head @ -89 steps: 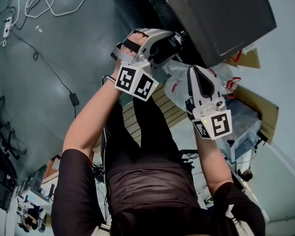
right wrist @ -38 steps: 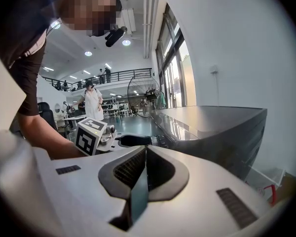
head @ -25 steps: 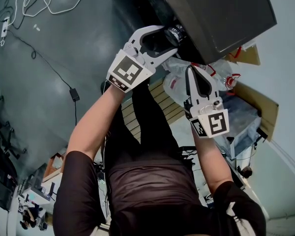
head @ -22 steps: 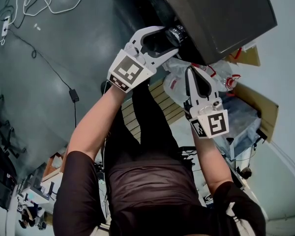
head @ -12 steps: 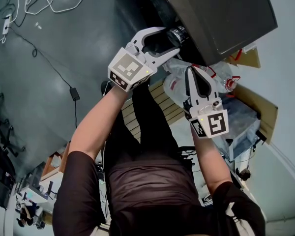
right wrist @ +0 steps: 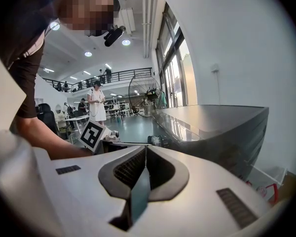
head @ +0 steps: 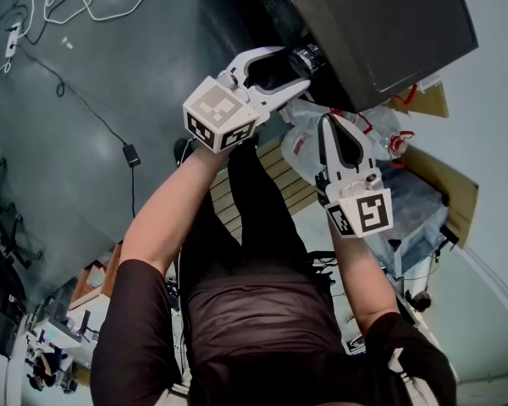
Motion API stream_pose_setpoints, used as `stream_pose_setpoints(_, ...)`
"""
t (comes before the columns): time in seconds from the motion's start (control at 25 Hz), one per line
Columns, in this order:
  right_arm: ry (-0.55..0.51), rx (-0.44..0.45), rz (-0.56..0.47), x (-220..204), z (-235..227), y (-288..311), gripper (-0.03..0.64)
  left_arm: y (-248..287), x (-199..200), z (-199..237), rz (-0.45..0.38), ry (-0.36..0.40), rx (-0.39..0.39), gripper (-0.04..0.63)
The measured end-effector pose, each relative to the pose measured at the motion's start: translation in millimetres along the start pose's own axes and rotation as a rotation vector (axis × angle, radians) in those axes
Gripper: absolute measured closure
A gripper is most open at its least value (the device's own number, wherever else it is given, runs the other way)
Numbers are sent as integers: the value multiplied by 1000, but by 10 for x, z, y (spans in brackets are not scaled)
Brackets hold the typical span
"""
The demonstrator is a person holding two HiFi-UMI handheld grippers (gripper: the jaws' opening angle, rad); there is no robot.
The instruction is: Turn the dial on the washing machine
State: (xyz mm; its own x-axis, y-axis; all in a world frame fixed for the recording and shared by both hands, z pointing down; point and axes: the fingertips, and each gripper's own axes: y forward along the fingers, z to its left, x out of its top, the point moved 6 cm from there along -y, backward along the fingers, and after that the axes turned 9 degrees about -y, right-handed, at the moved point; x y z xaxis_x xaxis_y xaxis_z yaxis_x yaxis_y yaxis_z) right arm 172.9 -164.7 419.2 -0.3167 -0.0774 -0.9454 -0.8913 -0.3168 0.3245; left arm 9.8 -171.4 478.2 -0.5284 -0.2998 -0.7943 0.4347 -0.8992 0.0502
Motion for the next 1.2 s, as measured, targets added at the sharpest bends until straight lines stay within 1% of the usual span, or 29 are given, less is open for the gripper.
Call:
stream_pose_setpoints(0.32,-17,13,-1,5,36,-2,594,-7,0,28,-12,-93,-9,330)
stream_pose_setpoints(0.48,-15,18,3,9,34,-12,594,-13,-1,37,-3,-128,-11,329)
stream_pose_setpoints(0.64,-17,23,6,28,21,-10,594,-19,-13,55,-18,-204,-17,330)
stream_pose_setpoints(0.84,-14,38,10,24,19,9,594,-21,-25,81,-21,-277,-19,328)
stream_pose_setpoints(1.2,-11,46,8,46,0,19,594,-28,-23,87,-11,-357,-26,328)
